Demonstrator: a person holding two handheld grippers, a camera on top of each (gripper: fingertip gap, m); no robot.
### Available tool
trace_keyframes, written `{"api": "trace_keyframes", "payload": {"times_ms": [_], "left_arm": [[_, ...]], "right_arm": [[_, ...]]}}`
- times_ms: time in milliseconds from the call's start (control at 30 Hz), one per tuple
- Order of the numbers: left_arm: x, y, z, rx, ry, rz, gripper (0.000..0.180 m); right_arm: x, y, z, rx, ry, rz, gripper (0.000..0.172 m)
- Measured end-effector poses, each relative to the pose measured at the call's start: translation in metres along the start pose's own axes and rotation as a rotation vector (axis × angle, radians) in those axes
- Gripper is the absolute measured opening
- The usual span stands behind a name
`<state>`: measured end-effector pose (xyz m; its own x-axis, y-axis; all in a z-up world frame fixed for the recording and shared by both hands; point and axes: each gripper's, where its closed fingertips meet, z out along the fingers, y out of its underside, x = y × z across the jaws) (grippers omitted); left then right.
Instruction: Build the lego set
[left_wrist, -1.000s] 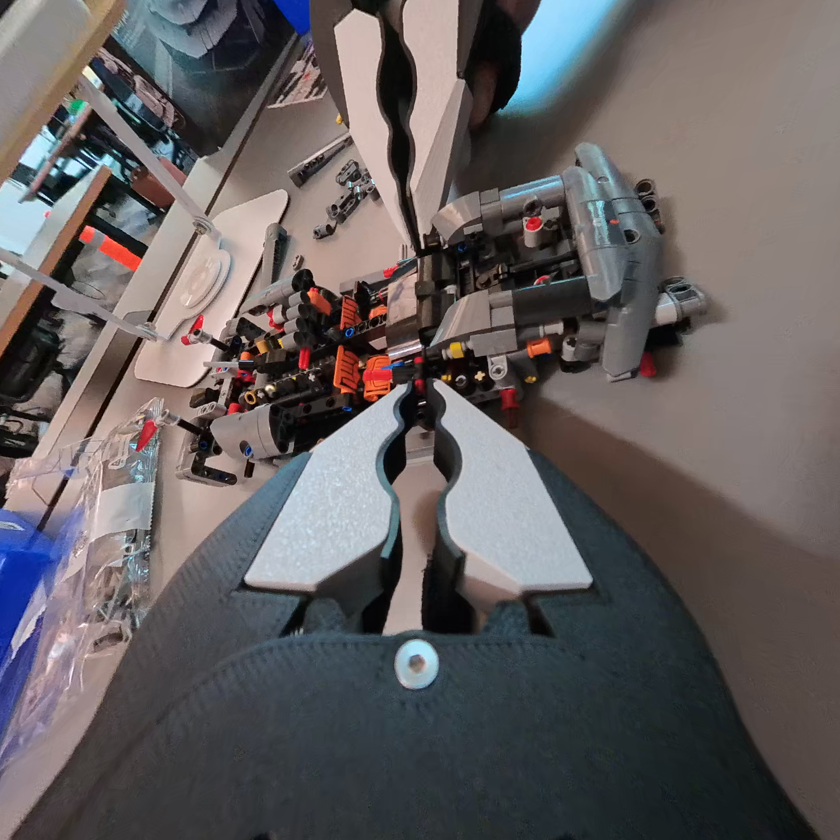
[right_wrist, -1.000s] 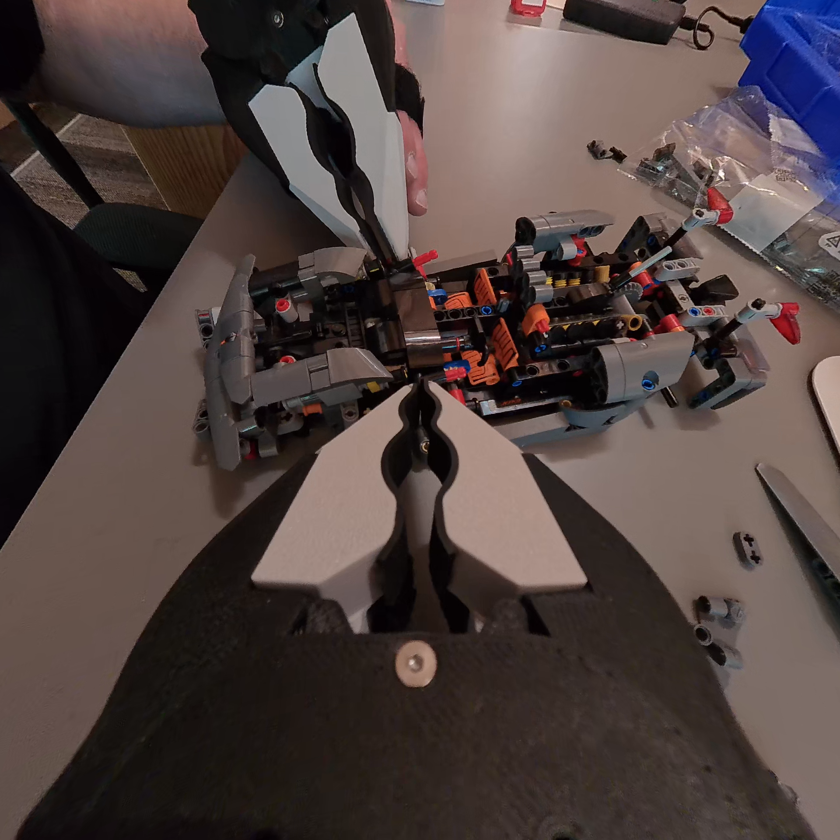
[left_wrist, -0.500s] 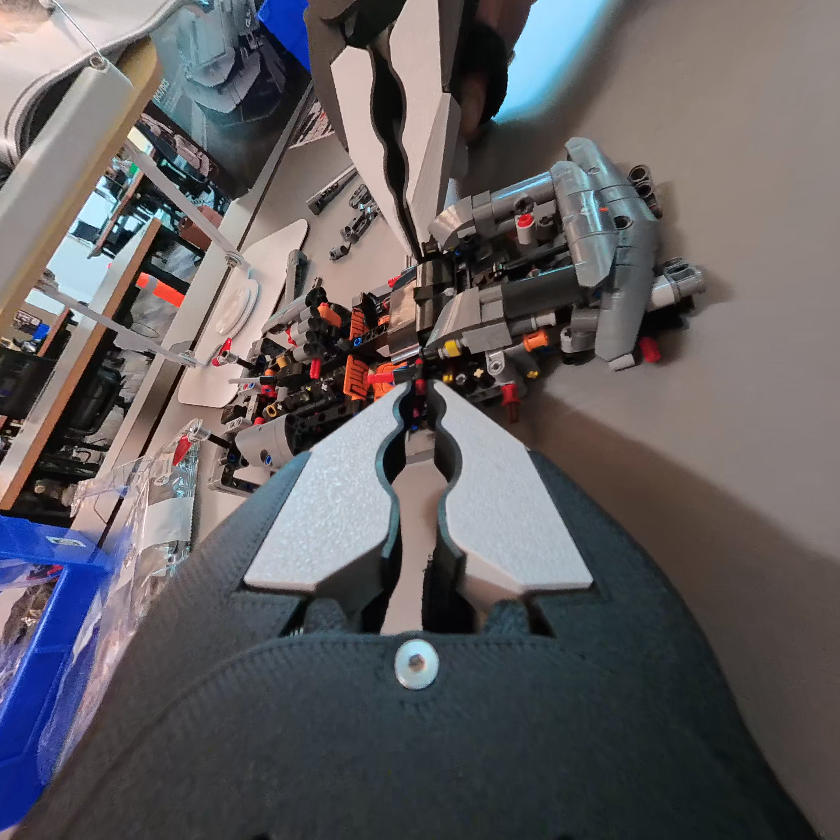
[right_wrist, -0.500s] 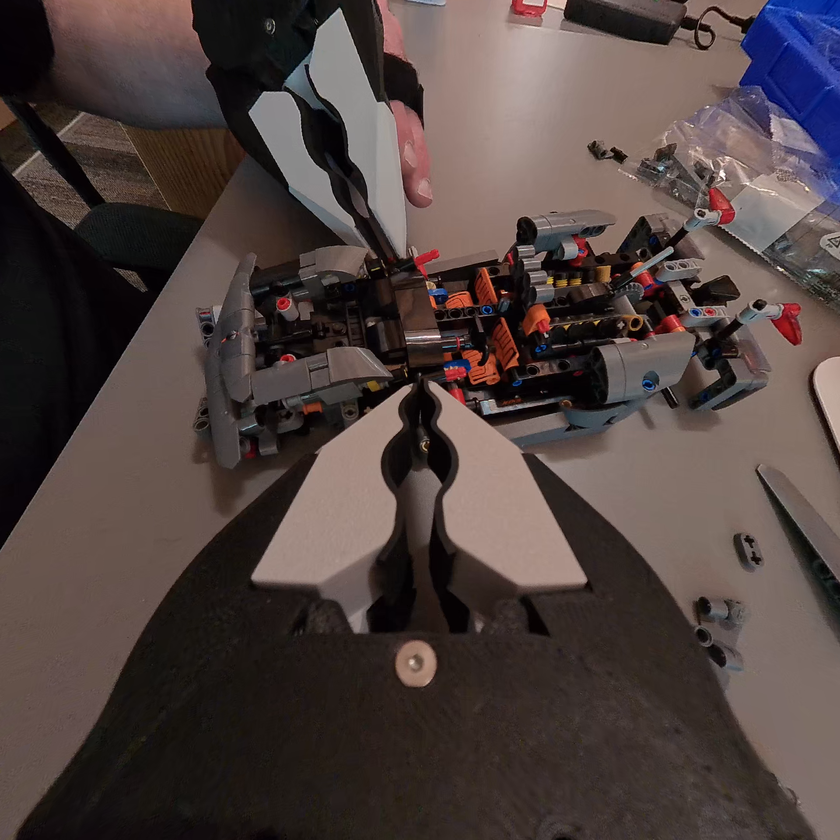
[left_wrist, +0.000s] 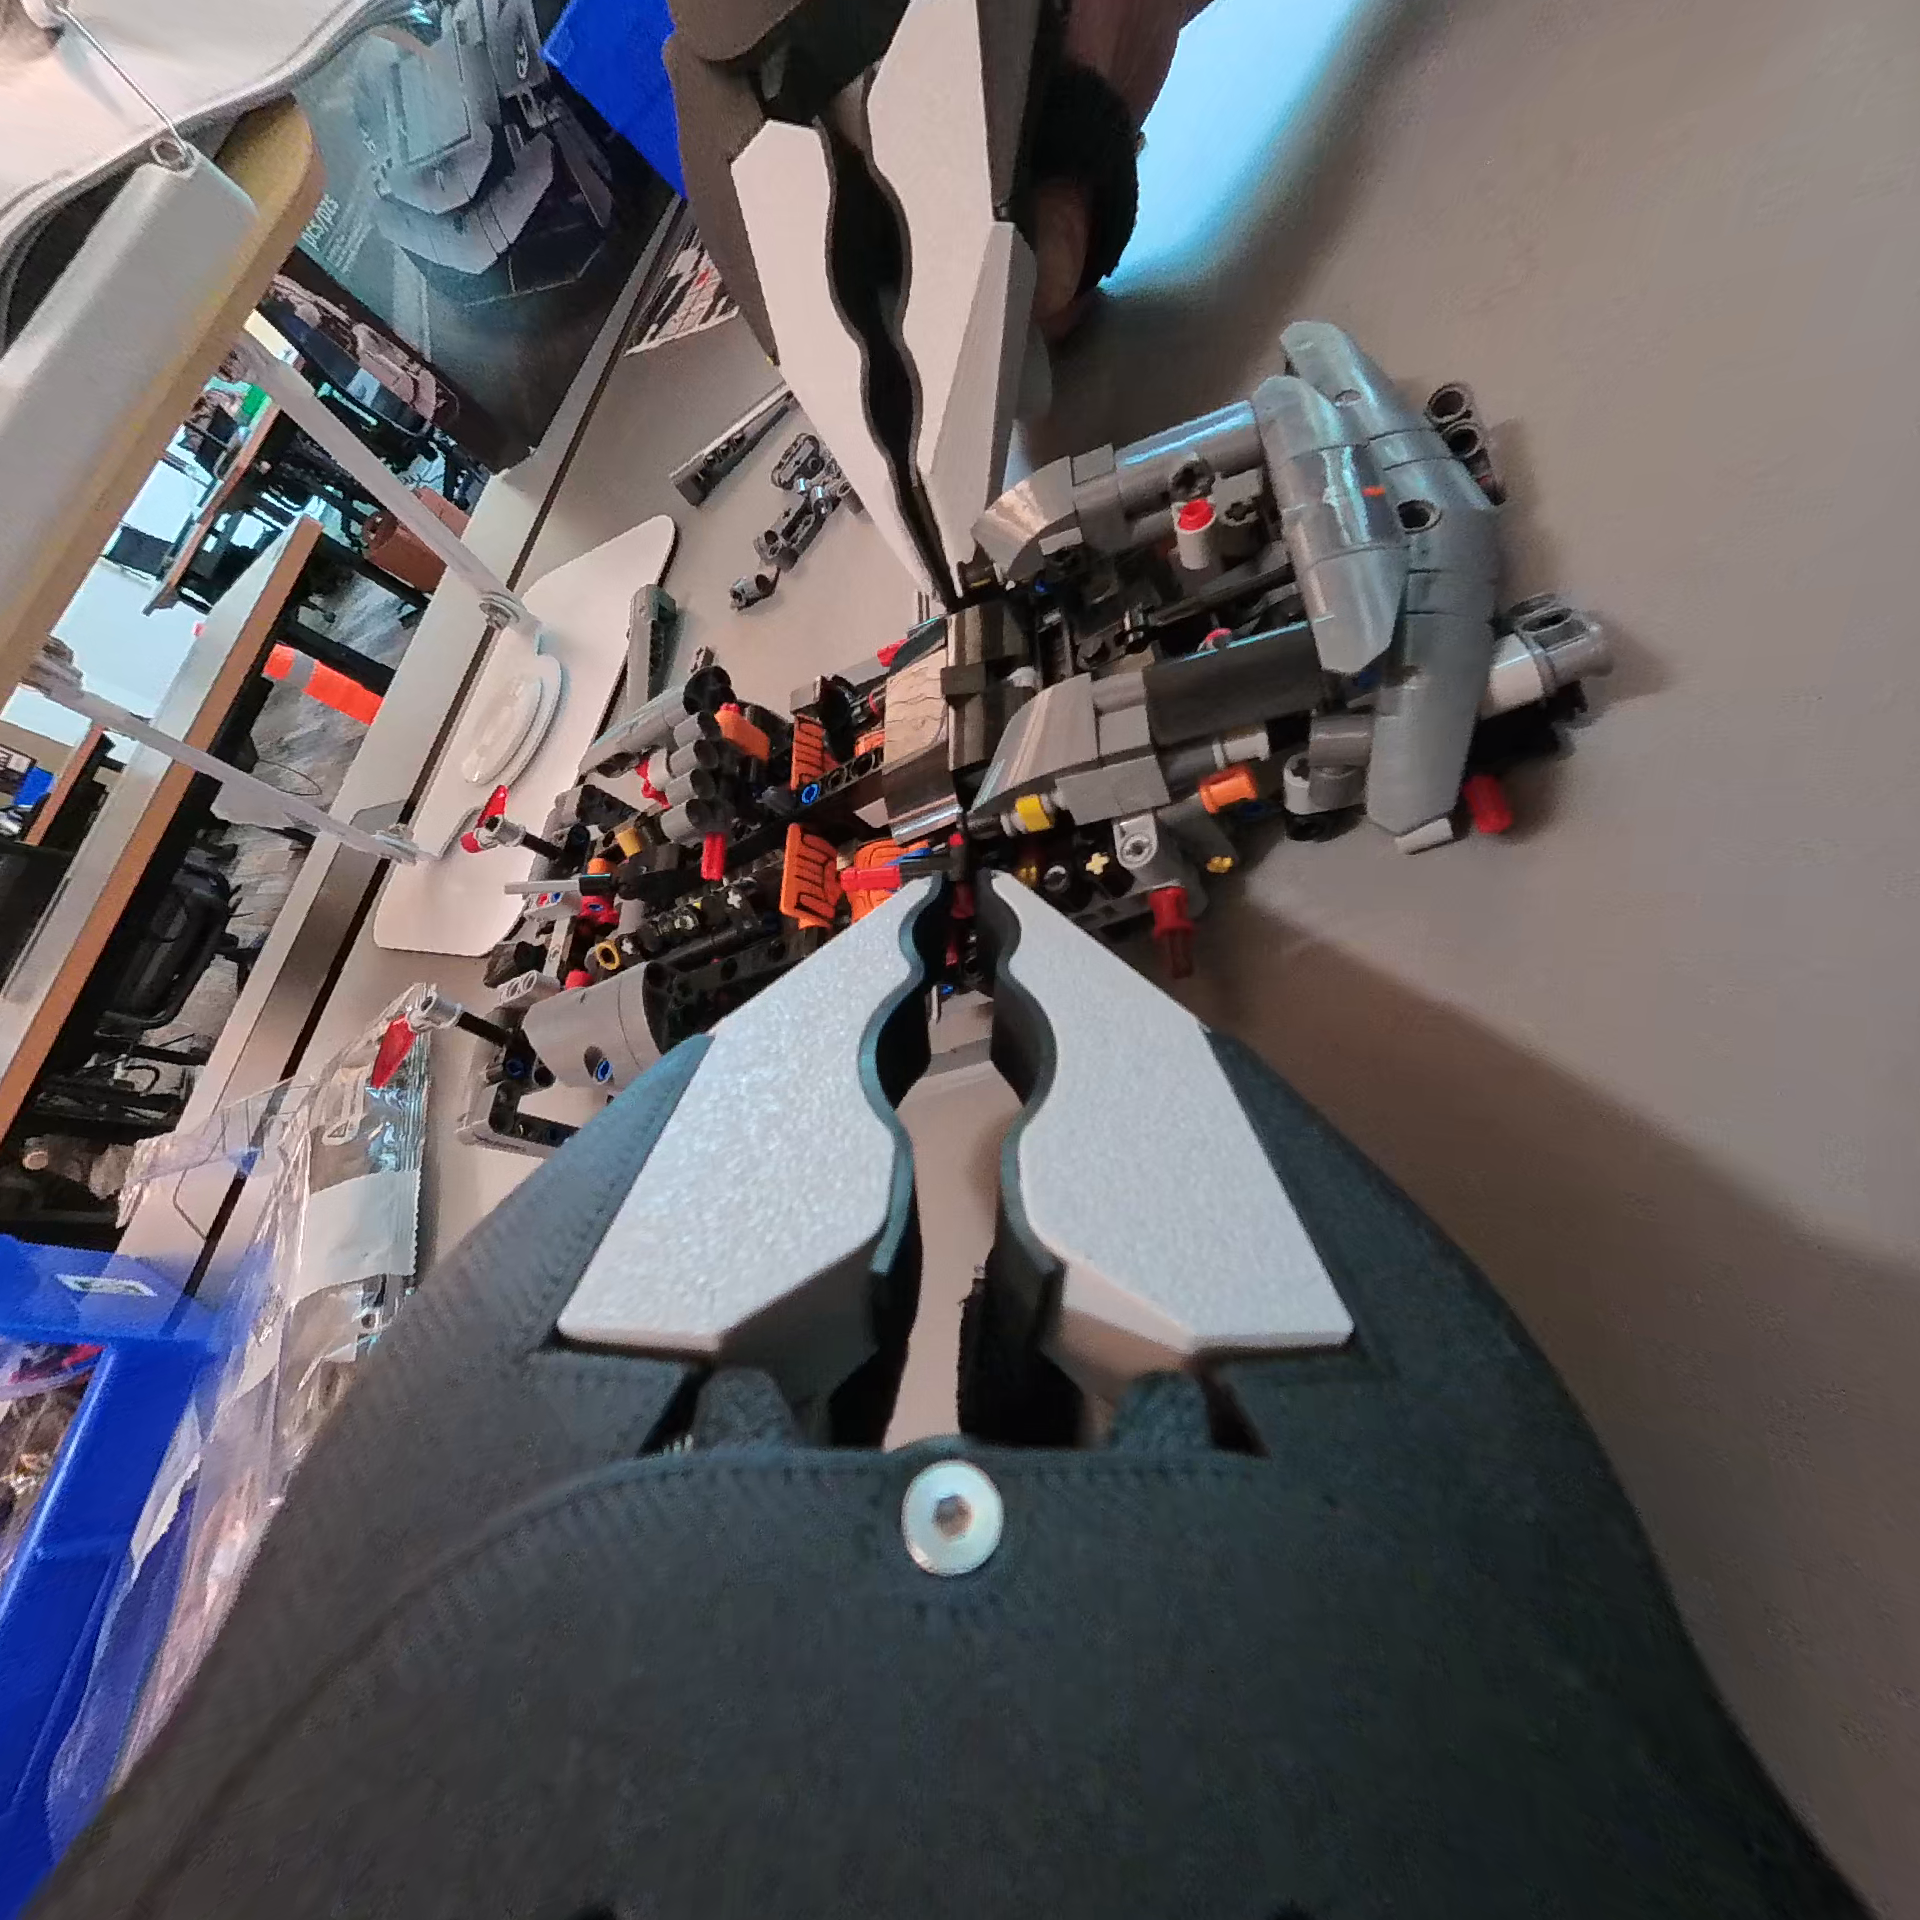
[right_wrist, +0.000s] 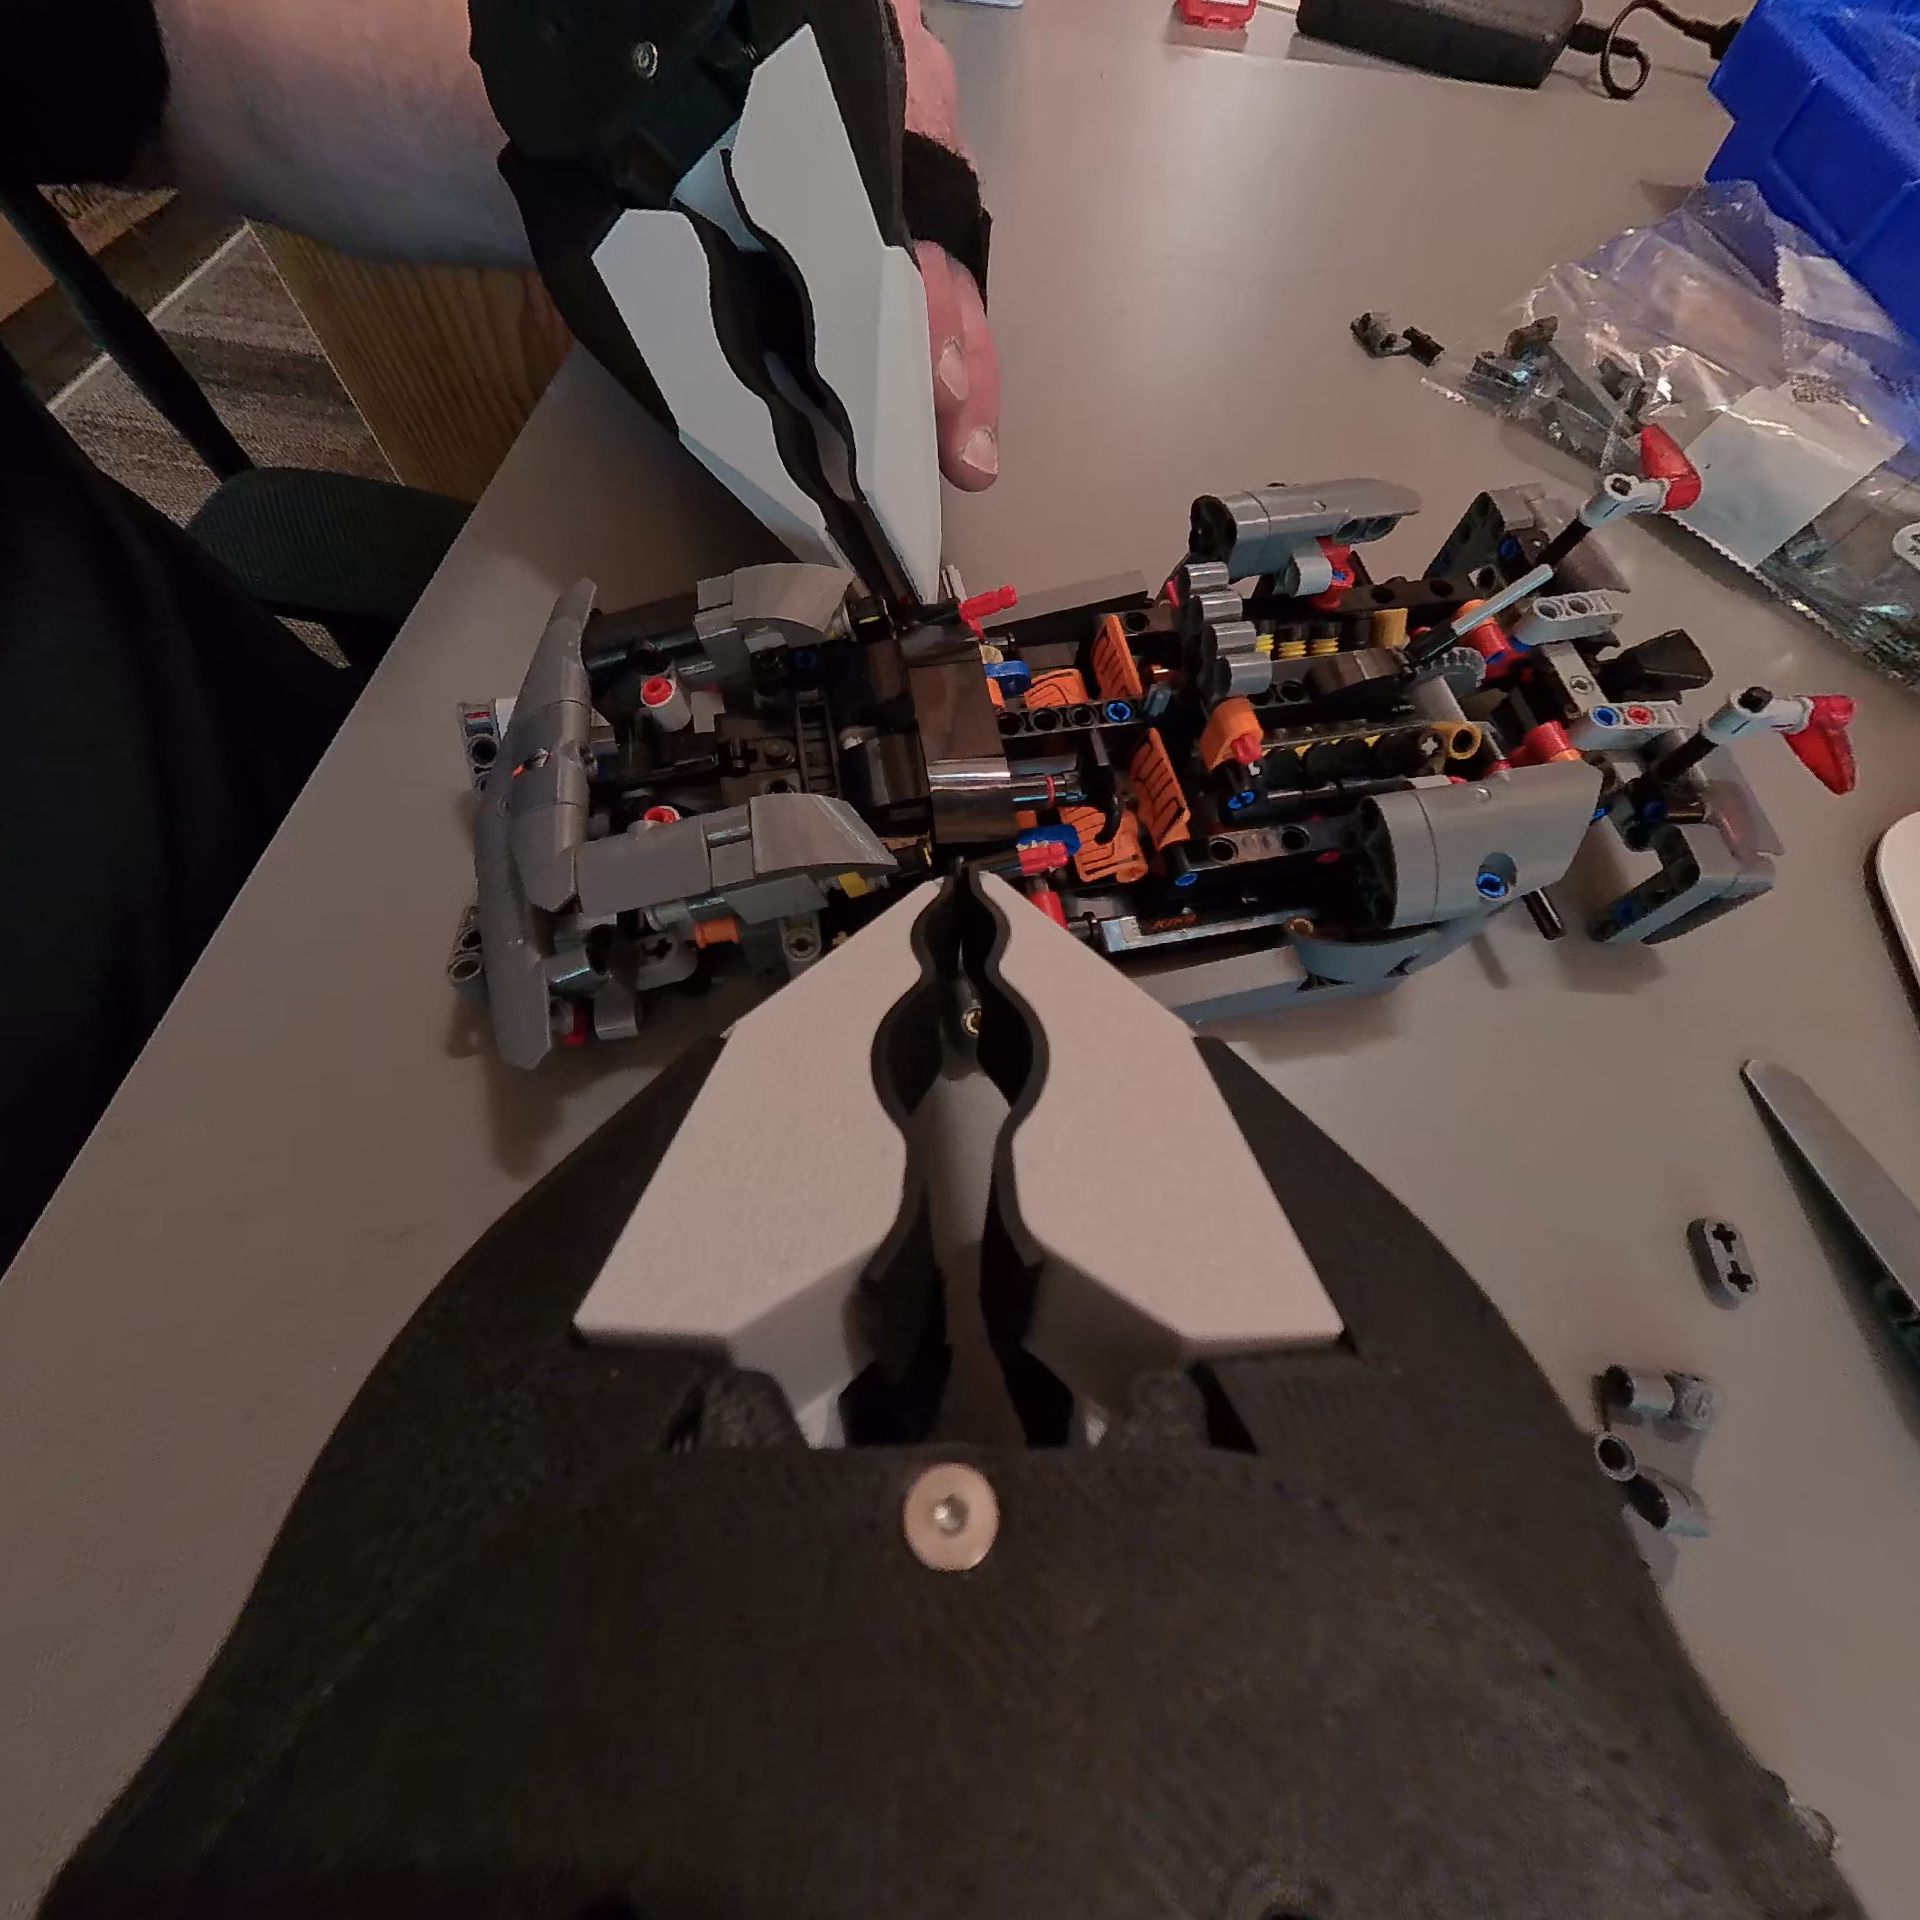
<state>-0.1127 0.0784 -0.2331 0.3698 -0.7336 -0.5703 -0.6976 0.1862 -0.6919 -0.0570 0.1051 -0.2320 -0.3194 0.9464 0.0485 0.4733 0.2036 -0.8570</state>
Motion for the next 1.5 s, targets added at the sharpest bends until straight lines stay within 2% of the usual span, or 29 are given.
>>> {"api": "trace_keyframes", "payload": {"times_ms": [1500], "left_arm": [[0.0045,-0.0046,0.0029,0.037,0.037,0.06,0.001]], "right_arm": [[0.0022,0.0005,-0.0021,-0.002,0.013,-0.002,0.0]]}}
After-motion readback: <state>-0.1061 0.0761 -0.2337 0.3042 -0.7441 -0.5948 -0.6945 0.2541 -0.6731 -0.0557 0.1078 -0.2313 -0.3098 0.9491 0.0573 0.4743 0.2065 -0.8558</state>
